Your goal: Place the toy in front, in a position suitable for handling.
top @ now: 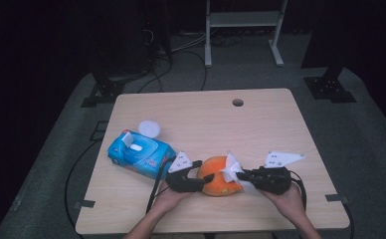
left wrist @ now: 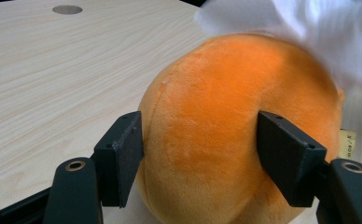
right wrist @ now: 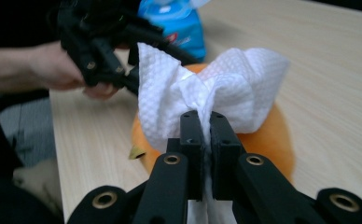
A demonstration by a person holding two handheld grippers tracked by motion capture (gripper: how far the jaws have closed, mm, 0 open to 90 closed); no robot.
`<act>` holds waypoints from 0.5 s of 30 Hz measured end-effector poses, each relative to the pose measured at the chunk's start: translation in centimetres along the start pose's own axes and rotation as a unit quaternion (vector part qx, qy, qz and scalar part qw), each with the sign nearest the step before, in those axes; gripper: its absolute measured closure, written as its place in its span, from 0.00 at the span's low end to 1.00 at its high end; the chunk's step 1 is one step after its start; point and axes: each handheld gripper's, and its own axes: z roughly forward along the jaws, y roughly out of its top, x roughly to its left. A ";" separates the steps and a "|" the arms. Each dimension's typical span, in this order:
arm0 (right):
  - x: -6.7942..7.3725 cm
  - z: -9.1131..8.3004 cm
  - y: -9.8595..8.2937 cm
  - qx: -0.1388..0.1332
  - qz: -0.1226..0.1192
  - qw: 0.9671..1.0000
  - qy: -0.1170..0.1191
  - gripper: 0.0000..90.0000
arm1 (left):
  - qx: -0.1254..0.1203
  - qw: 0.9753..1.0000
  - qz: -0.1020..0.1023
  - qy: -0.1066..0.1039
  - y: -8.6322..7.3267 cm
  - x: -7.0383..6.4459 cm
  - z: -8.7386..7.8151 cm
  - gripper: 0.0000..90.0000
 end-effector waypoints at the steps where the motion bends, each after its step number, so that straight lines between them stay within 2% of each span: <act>1: 0.1 0.5 -0.1 0.017 -0.005 1.000 -0.005 0.95 | -0.001 1.000 -0.001 -0.001 -0.1 0.0 0.0 0.36; 3: -0.5 0.6 -0.5 0.025 0.013 1.000 -0.008 0.95 | -0.003 1.000 0.001 0.001 -0.1 -0.2 0.1 0.35; 5: -1.2 0.2 -0.6 0.043 0.009 0.998 -0.046 0.95 | -0.002 1.000 0.007 -0.001 -0.1 -0.4 0.1 0.35; 6: -1.5 -0.1 -0.7 0.040 0.022 0.998 -0.048 0.95 | -0.003 1.000 0.010 -0.003 -0.1 -0.4 0.1 0.35; 7: -1.7 -0.3 -0.7 0.028 0.032 0.998 -0.042 0.95 | -0.004 1.000 0.013 -0.005 -0.1 -0.5 0.1 0.35; 10: -0.8 -0.4 -0.1 0.006 0.014 1.000 -0.026 0.94 | -0.005 1.000 0.023 -0.004 -0.2 -0.9 0.1 0.34; 13: -0.5 0.5 0.0 0.023 -0.002 0.999 -0.028 0.94 | -0.005 1.000 0.025 -0.004 -0.3 -1.2 0.1 0.34; 15: -1.0 0.7 -0.4 0.033 0.013 0.999 -0.027 0.95 | -0.005 1.000 0.023 -0.007 -0.3 -1.3 0.1 0.34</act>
